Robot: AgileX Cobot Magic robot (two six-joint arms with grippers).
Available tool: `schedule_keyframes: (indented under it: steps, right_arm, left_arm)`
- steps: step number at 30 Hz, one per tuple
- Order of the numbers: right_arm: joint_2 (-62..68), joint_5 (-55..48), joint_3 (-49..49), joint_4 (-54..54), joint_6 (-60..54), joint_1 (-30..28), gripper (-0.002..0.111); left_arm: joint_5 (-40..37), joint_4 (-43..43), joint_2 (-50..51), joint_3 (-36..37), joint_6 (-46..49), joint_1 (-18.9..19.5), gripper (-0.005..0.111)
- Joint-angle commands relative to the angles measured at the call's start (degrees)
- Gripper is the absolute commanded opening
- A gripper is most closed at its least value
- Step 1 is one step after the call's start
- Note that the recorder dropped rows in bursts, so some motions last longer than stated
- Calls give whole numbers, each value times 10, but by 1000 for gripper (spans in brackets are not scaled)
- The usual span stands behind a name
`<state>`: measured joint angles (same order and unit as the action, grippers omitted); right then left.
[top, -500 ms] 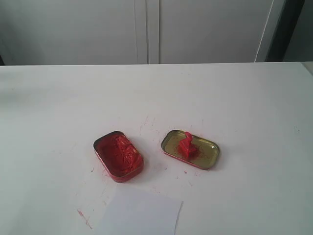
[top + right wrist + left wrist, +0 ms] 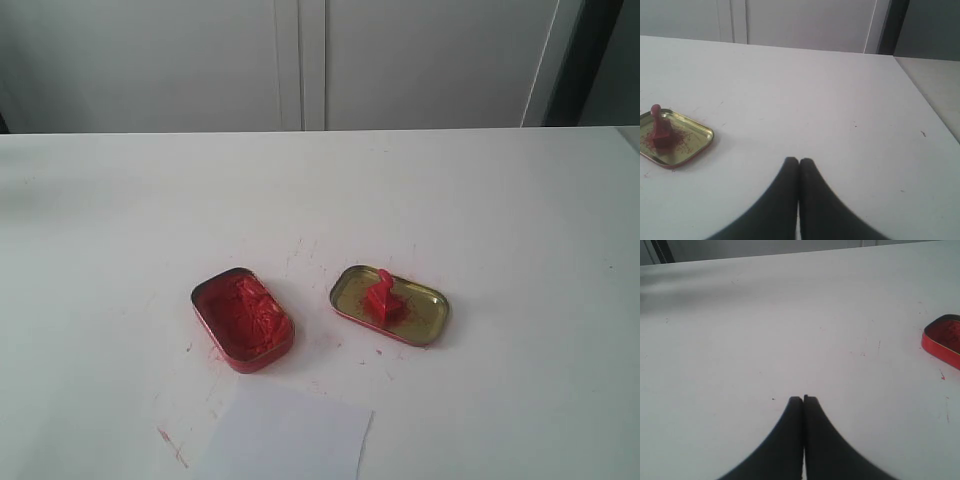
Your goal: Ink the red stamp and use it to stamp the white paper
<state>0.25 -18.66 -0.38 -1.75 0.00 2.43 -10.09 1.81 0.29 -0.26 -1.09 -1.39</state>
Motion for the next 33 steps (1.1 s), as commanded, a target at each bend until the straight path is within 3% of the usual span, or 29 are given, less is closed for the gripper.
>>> schedule_keyframes:
  steps: [1, 15, 33]
  right_arm:
    - [-3, 30, 4, -3, 0, -2, 0]
    - [-3, 272, 4, -3, 0, -2, 0]
    - [-3, 281, 4, -3, 0, -2, 0]
  left_arm:
    - [2, 3, -3, 3, -2, 0, 0]
    - [2, 3, -3, 3, -2, 0, 0]
    - [2, 3, -3, 3, -2, 0, 0]
